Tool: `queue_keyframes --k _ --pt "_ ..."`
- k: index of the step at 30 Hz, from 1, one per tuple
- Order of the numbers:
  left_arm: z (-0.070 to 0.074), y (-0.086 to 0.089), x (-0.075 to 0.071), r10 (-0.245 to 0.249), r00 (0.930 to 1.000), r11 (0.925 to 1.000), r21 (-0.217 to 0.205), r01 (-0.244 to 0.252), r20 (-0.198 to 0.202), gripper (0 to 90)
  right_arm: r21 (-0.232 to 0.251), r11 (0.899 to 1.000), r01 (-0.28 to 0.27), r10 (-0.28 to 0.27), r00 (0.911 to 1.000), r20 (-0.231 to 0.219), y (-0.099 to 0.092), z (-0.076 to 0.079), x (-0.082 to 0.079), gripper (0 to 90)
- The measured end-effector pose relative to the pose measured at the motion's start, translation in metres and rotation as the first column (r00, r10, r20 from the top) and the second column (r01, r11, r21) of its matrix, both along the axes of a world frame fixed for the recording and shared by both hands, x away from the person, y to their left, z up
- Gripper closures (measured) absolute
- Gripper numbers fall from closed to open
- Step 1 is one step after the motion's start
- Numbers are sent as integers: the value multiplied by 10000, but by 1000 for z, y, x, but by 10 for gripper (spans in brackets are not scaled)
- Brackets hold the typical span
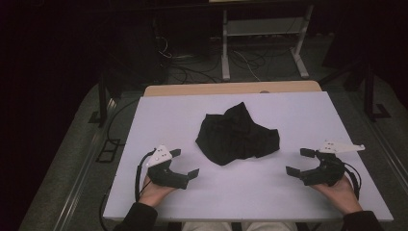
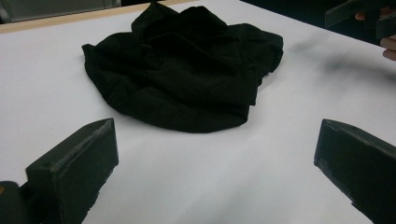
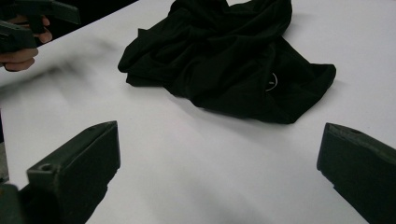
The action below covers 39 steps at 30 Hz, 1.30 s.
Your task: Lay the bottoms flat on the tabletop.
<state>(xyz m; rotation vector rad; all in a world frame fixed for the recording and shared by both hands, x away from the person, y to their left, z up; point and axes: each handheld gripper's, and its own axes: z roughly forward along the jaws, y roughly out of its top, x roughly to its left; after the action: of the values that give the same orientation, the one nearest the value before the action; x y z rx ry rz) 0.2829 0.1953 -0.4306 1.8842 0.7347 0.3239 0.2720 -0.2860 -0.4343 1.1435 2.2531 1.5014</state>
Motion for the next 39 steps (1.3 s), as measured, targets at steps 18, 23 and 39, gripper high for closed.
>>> queue_keyframes --k 18,23,39 --pt "2 1 -1 45 10000 10000 -1 -45 67 0 -29 10000 -18 19 9999 120 0 2 -1 0" --pt "4 1 -4 59 10000 10000 1 -59 70 0 -145 9999 21 -18 9998 220 -1 8 -1 0" --pt "25 -6 14 -25 9999 9974 717 13 160 0 -480 9986 -202 211 9996 175 6 29 15 0"
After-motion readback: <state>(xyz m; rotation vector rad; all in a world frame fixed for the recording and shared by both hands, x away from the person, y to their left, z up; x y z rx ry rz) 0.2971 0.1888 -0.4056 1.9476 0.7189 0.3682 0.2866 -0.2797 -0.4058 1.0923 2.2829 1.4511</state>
